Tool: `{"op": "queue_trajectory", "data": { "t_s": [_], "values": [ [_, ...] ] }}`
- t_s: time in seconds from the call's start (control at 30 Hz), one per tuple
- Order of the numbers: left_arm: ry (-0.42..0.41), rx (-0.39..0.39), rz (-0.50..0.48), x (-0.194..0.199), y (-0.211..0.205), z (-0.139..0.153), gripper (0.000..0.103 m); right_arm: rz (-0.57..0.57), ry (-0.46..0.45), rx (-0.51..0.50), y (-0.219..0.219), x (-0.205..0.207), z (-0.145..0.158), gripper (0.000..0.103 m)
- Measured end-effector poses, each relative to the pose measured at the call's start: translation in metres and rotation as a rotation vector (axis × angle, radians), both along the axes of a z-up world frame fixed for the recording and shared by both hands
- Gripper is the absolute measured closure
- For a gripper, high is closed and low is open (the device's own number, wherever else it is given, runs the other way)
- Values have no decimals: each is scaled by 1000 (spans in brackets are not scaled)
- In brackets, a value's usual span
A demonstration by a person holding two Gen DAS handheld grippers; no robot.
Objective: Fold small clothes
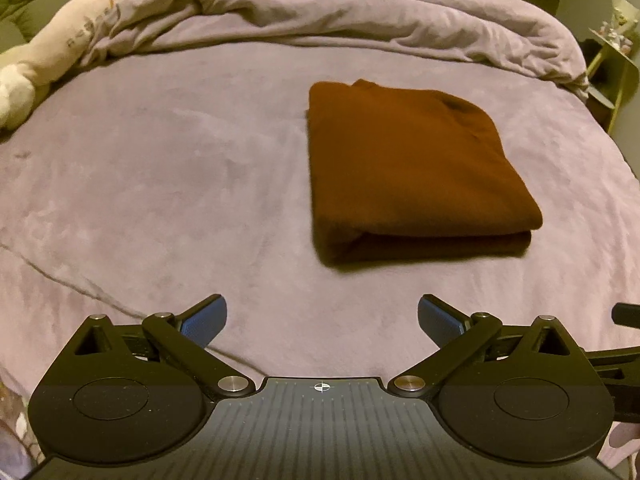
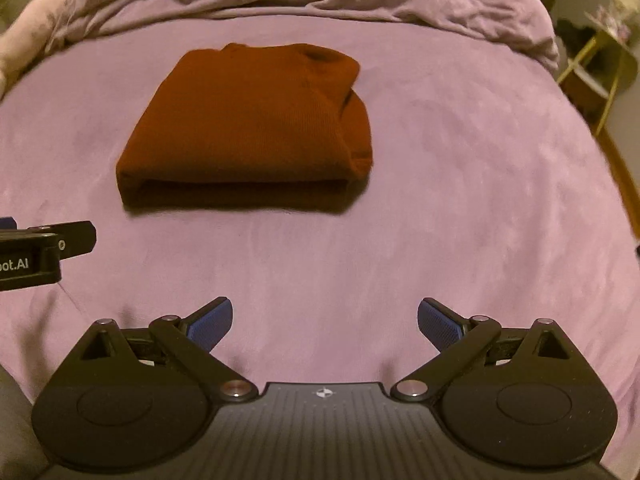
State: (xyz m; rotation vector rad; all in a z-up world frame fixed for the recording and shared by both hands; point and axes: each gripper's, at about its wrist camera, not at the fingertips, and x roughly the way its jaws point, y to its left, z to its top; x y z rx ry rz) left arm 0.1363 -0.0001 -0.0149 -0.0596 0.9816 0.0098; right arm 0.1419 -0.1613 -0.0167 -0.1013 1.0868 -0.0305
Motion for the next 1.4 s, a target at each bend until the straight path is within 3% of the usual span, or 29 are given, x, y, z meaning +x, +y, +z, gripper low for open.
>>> {"op": "queue_trajectory", "data": {
  "t_s": [0.37,1.4],
  "values": [
    [29,12,9,5,1,-2,0,-47,34,43,5,21,3,4],
    [30,39,-30,3,-5,-2,0,-55,-14,65,5,19,13,4]
  ]
}}
